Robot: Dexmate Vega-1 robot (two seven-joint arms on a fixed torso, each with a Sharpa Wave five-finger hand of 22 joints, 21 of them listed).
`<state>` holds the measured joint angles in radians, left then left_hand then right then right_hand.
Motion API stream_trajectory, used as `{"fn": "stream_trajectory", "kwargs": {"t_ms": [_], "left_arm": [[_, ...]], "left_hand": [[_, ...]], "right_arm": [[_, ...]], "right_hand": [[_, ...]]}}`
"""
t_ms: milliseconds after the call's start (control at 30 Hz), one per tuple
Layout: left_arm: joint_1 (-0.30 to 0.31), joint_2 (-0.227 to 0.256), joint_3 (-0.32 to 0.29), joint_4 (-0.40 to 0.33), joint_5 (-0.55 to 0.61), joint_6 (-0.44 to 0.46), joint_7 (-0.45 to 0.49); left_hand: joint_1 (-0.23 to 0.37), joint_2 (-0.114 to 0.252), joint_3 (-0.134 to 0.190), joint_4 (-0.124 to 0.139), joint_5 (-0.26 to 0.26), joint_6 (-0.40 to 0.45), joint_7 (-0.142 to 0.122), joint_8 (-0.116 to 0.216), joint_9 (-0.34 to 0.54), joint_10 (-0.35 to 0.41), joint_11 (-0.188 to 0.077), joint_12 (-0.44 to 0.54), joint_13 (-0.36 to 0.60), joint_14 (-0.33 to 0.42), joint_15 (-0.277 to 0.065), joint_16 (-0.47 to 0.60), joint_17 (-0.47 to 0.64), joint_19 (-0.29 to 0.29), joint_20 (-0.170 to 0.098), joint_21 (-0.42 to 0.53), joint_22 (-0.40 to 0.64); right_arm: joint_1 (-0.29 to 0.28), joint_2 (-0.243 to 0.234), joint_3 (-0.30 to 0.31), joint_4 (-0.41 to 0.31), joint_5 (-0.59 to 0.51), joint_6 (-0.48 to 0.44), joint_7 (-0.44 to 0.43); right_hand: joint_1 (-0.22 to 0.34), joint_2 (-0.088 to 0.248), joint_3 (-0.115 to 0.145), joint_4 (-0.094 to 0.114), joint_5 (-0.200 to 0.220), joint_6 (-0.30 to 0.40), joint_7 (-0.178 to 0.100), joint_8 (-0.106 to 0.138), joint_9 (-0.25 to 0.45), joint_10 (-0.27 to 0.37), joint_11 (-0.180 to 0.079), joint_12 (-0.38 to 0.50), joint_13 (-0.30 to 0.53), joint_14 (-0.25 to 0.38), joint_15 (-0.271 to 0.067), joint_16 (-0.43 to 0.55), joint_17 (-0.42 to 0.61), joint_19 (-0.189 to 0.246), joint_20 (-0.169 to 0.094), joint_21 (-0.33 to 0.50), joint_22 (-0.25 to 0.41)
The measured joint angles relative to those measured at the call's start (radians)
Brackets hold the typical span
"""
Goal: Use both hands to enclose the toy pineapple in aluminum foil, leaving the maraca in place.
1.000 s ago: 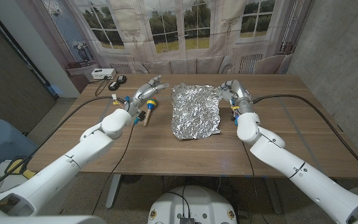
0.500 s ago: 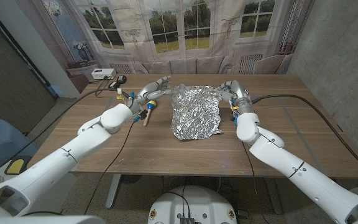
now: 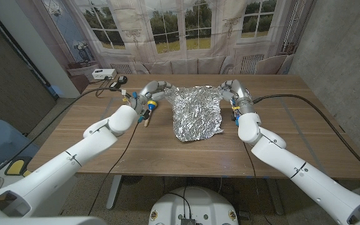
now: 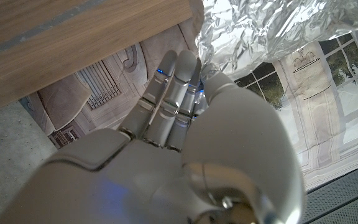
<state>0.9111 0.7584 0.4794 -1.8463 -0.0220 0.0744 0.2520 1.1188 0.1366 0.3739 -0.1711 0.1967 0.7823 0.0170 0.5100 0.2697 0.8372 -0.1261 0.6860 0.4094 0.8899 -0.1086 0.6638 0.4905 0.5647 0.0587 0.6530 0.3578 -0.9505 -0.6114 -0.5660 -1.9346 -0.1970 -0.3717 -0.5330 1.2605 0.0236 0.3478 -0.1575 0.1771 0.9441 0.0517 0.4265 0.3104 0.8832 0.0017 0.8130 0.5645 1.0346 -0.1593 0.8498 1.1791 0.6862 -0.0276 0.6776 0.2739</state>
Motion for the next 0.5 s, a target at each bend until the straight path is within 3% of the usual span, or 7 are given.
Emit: {"fn": "stream_trajectory", "kwargs": {"t_ms": [67, 167, 233, 300, 333, 433, 500], "left_arm": [[0.007, -0.018, -0.004, 0.001, 0.01, 0.002, 0.025], [0.012, -0.036, -0.008, 0.007, 0.018, 0.003, 0.058], [0.016, -0.05, -0.011, 0.015, 0.02, 0.002, 0.077], [0.02, -0.067, -0.015, 0.025, 0.019, -0.002, 0.096], [0.021, -0.073, -0.017, 0.03, 0.018, -0.004, 0.1], [0.023, -0.1, -0.024, 0.052, 0.001, -0.021, 0.129], [0.024, -0.109, -0.026, 0.061, -0.009, -0.027, 0.139]], "left_hand": [[0.019, 0.006, 0.01, -0.001, -0.001, 0.029, 0.009, 0.015, 0.007, 0.024, 0.024, 0.013, 0.0, 0.044, -0.015, 0.023, 0.028, 0.018, -0.011, 0.036, 0.016], [0.035, 0.009, 0.015, 0.002, -0.005, 0.039, 0.011, 0.024, 0.016, 0.032, 0.032, 0.013, 0.0, 0.063, -0.031, 0.033, 0.049, 0.029, -0.022, 0.06, 0.025], [0.036, 0.007, 0.016, 0.003, -0.005, 0.042, 0.014, 0.027, 0.017, 0.037, 0.037, 0.013, 0.0, 0.07, -0.029, 0.033, 0.056, 0.03, -0.023, 0.066, 0.025], [0.036, 0.007, 0.016, 0.003, -0.006, 0.047, 0.012, 0.027, 0.017, 0.037, 0.037, 0.013, 0.0, 0.082, -0.034, 0.033, 0.059, 0.036, -0.029, 0.078, 0.03], [0.036, 0.007, 0.017, 0.003, -0.006, 0.049, 0.013, 0.027, 0.017, 0.039, 0.039, 0.013, 0.0, 0.09, -0.037, 0.033, 0.059, 0.039, -0.032, 0.083, 0.03], [0.039, 0.005, 0.024, 0.003, -0.006, 0.063, 0.014, 0.028, 0.017, 0.05, 0.05, 0.013, 0.0, 0.109, -0.045, 0.033, 0.059, 0.043, -0.036, 0.097, 0.034], [0.043, 0.001, 0.025, 0.003, -0.006, 0.063, 0.014, 0.028, 0.016, 0.051, 0.051, 0.013, 0.0, 0.113, -0.049, 0.033, 0.058, 0.048, -0.041, 0.102, 0.035]], "right_arm": [[0.0, -0.001, 0.001, 0.0, 0.0, 0.0, 0.002], [-0.001, -0.004, 0.003, -0.001, 0.0, 0.0, 0.007], [-0.002, -0.007, 0.004, -0.005, 0.001, -0.004, 0.014], [-0.003, -0.012, 0.005, -0.011, 0.006, -0.011, 0.027], [-0.003, -0.014, 0.006, -0.012, 0.008, -0.014, 0.033], [-0.004, -0.026, 0.011, -0.022, 0.019, -0.027, 0.05], [-0.007, -0.031, 0.013, -0.025, 0.025, -0.031, 0.057]], "right_hand": [[-0.007, 0.007, 0.001, 0.001, 0.0, 0.0, 0.0, -0.002, 0.0, 0.0, 0.0, 0.0, 0.0, 0.0, 0.0, -0.01, 0.004, -0.016, -0.002, 0.005, -0.004], [-0.014, 0.014, 0.0, 0.007, -0.002, 0.001, -0.003, -0.01, 0.0, 0.0, 0.0, -0.009, 0.0, -0.001, -0.001, -0.047, -0.025, -0.053, -0.004, 0.008, -0.008], [-0.024, 0.024, -0.01, 0.017, -0.003, -0.016, -0.041, -0.029, 0.0, 0.0, 0.0, -0.032, 0.0, -0.022, 0.013, -0.079, -0.051, -0.08, 0.003, 0.011, -0.012], [-0.048, 0.048, -0.024, 0.032, -0.003, -0.063, -0.081, -0.071, -0.005, -0.029, -0.029, -0.072, 0.028, -0.1, 0.019, -0.145, -0.108, -0.106, 0.021, 0.018, -0.02], [-0.054, 0.072, -0.035, 0.043, -0.003, -0.114, -0.084, -0.103, -0.018, -0.05, -0.047, -0.099, 0.027, -0.142, 0.025, -0.195, -0.159, -0.121, 0.035, 0.022, -0.027], [-0.133, 0.082, -0.06, 0.068, -0.003, -0.278, -0.089, -0.205, -0.056, -0.198, -0.026, -0.198, -0.042, -0.264, 0.059, -0.372, -0.326, -0.18, 0.071, 0.026, -0.054], [-0.211, 0.061, -0.077, 0.084, 0.0, -0.399, -0.092, -0.24, -0.074, -0.325, -0.009, -0.282, -0.089, -0.367, 0.085, -0.48, -0.414, -0.225, 0.089, 0.026, -0.07]]}}
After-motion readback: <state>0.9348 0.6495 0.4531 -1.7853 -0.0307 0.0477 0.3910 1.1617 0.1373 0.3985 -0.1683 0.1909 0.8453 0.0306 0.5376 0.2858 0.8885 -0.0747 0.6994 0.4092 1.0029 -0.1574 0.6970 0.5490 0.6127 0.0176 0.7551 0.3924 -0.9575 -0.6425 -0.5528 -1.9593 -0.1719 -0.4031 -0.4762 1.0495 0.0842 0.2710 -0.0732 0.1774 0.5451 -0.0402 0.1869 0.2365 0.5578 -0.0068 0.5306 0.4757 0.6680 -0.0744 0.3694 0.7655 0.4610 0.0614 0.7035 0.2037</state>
